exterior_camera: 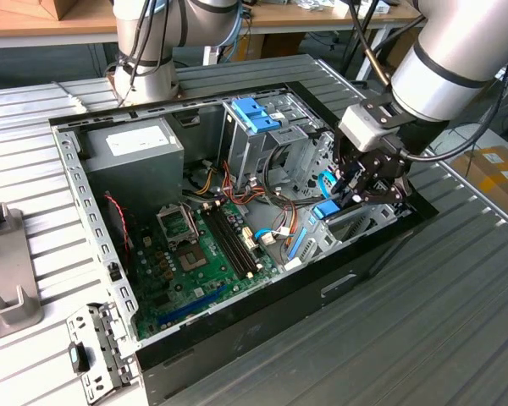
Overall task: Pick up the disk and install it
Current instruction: 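Insert the second disk wire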
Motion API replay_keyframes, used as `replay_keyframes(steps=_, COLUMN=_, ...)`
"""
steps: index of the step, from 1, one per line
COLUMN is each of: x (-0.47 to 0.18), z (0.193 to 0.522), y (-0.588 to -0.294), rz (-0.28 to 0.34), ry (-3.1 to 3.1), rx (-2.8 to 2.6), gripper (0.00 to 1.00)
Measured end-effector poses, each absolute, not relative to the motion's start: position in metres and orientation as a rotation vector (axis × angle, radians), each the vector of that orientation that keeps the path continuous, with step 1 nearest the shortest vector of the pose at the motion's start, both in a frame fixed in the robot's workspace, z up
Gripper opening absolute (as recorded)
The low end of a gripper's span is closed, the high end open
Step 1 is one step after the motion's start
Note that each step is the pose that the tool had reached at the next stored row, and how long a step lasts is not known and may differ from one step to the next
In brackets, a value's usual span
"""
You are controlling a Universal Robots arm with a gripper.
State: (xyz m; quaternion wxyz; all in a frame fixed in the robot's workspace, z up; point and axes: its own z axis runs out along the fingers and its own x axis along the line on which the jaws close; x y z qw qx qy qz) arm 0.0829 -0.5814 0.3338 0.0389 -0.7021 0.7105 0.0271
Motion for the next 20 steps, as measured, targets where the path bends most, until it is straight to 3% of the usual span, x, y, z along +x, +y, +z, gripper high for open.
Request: replay_keyframes(steps=20, x=0.096, z=0.359, y=-0.583, rz=0.175, ry=2.15, rx=-2.121, gripper=0.29)
